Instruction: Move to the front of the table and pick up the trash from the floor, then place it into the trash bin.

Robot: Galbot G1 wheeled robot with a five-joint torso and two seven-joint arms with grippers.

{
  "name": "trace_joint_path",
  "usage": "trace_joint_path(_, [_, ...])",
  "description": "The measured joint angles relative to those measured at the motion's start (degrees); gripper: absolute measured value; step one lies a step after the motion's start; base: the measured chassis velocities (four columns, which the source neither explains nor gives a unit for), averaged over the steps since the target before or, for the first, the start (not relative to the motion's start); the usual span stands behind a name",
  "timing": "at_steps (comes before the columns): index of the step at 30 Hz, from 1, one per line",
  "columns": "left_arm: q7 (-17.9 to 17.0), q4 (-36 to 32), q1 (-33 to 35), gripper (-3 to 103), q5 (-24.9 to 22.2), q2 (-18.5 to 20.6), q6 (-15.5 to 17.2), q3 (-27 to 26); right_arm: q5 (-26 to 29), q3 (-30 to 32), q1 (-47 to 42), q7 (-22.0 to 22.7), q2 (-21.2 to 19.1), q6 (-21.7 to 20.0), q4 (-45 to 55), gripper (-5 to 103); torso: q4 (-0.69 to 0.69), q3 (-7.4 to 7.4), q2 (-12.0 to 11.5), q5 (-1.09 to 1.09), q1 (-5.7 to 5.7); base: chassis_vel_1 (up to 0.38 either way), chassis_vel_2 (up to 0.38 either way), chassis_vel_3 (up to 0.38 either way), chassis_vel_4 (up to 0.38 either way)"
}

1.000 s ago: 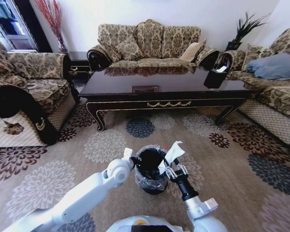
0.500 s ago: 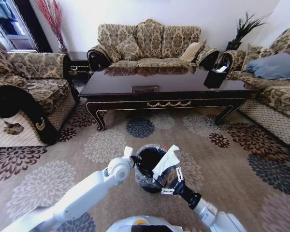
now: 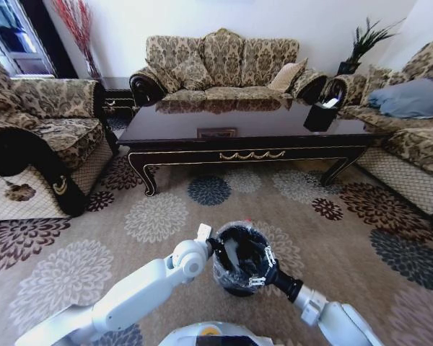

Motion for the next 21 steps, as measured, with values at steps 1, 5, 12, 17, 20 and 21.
trace_joint_path(1, [0.24,0.11,-0.11,3,-0.01,0.45,0.00,-0.43,0.77,0.00,0.00,0.16,0.00,-0.04,0.06,100,0.00,0.00,0.00,0.01,0.00,0.000,0.000,0.000,0.000])
trace_joint_path(5, [0.56,0.30,-0.14,3,0.00,1.59,0.00,-2.23,3.30,-0.32,-0.01,0.96,0.05,-0.56,0.72,100,0.00,0.00,0.00,0.01,0.00,0.000,0.000,0.000,0.000])
trace_joint_path(12, [1.59,-0.65,0.61,3,-0.36,4.70,-0.08,-7.43,13.69,-1.82,1.12,9.13,0.48,-3.72,1.88,100,-0.02,0.00,0.00,-0.01,0.00,0.000,0.000,0.000,0.000])
trace_joint_path(17, [3.80,-0.77,4.63,3,1.19,7.40,-0.09,-14.65,21.96,-1.88,3.60,14.77,-0.25,-7.74,1.84,100,-0.02,0.00,0.00,-0.01,0.00,0.000,0.000,0.000,0.000])
trace_joint_path(20, [5.40,-1.09,11.59,3,4.03,8.23,-0.26,-23.34,27.98,-2.40,7.13,18.21,-1.32,-11.17,-0.25,100,0.04,0.00,0.00,0.00,0.00,0.000,0.000,0.000,0.000])
trace_joint_path(21, [5.40,-1.09,11.59,3,4.03,8.23,-0.26,-23.34,27.98,-2.40,7.13,18.21,-1.32,-11.17,-0.25,100,0.04,0.00,0.00,0.00,0.00,0.000,0.000,0.000,0.000])
